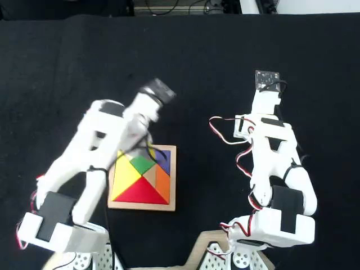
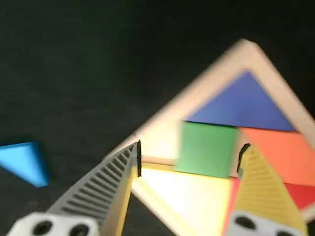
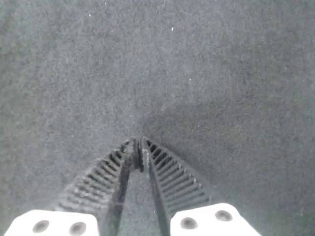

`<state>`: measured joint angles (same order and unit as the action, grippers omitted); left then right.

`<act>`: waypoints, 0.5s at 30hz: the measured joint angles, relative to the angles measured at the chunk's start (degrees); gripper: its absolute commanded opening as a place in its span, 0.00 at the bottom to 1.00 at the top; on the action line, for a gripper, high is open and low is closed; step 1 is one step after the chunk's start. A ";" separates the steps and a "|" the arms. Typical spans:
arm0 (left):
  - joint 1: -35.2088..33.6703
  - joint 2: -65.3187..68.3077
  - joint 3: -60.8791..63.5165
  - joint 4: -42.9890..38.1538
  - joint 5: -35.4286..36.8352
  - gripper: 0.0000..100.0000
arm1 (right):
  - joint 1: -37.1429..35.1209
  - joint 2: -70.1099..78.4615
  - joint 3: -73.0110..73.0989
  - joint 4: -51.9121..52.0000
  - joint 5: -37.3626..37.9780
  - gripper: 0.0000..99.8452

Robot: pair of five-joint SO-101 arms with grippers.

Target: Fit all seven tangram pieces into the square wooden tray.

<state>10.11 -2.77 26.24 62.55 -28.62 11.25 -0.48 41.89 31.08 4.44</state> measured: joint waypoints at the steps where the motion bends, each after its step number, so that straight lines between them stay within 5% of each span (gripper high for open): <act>1: -1.85 0.00 -0.79 0.00 -0.62 0.32 | 0.00 0.00 0.00 0.00 0.00 0.01; 10: -16.97 -0.35 -0.18 -10.02 -11.52 0.32 | 0.00 0.00 0.00 0.00 0.00 0.01; 15: -21.98 -0.35 -4.22 -6.51 -16.09 0.32 | -1.05 0.00 0.00 0.00 0.00 0.01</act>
<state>-11.87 -3.12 22.02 56.04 -44.70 10.20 -0.48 41.89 31.08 4.44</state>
